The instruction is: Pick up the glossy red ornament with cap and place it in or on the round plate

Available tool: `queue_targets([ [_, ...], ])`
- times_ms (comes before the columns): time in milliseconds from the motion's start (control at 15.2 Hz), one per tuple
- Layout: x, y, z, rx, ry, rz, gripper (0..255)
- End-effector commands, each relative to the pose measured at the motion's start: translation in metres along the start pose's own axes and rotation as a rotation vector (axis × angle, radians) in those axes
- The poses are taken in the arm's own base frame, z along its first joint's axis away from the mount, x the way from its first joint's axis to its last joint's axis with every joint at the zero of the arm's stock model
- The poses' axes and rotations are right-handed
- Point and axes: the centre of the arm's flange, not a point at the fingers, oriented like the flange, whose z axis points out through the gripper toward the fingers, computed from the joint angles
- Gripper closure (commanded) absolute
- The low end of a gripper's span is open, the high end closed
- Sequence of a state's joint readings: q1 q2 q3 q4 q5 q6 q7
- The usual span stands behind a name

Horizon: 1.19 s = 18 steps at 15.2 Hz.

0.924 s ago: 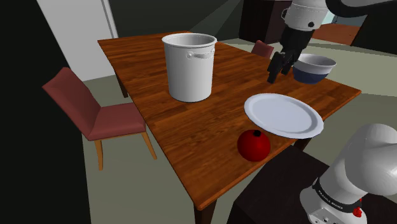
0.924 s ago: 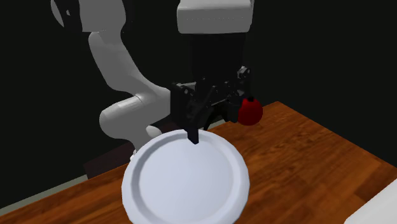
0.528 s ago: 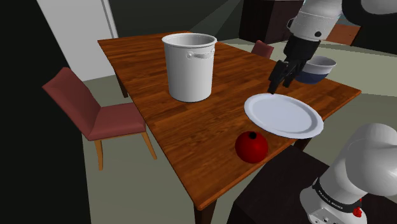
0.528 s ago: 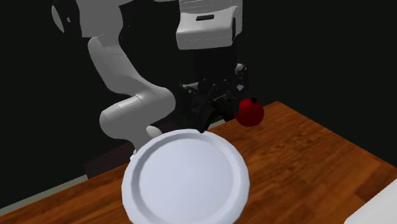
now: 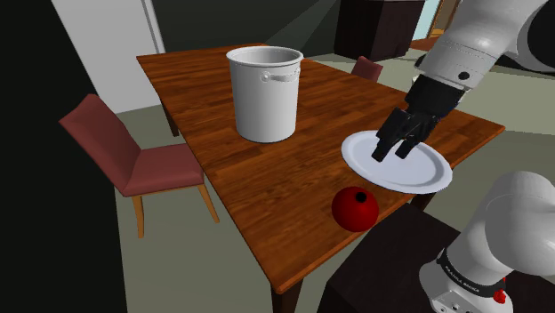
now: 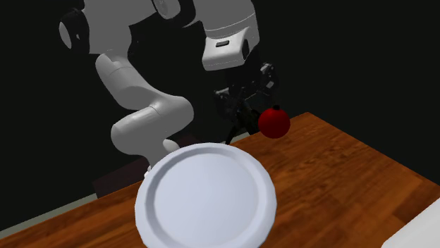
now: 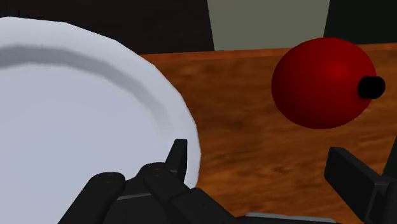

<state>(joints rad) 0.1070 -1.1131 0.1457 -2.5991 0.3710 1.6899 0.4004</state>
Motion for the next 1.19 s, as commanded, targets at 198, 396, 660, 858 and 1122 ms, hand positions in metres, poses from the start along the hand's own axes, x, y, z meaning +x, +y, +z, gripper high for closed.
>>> queue_targets([
  [198, -0.042, -0.029, 0.019, 0.14, 0.0, 0.086, 0],
  [396, -0.051, -0.037, 0.028, 0.172, 0.001, 0.106, 0],
  [660, -0.051, -0.041, 0.048, 0.172, 0.001, 0.106, 0],
  [858, -0.051, -0.043, 0.062, 0.172, 0.001, 0.106, 0],
  [1122, -0.051, -0.043, 0.062, 0.172, 0.001, 0.106, 0],
])
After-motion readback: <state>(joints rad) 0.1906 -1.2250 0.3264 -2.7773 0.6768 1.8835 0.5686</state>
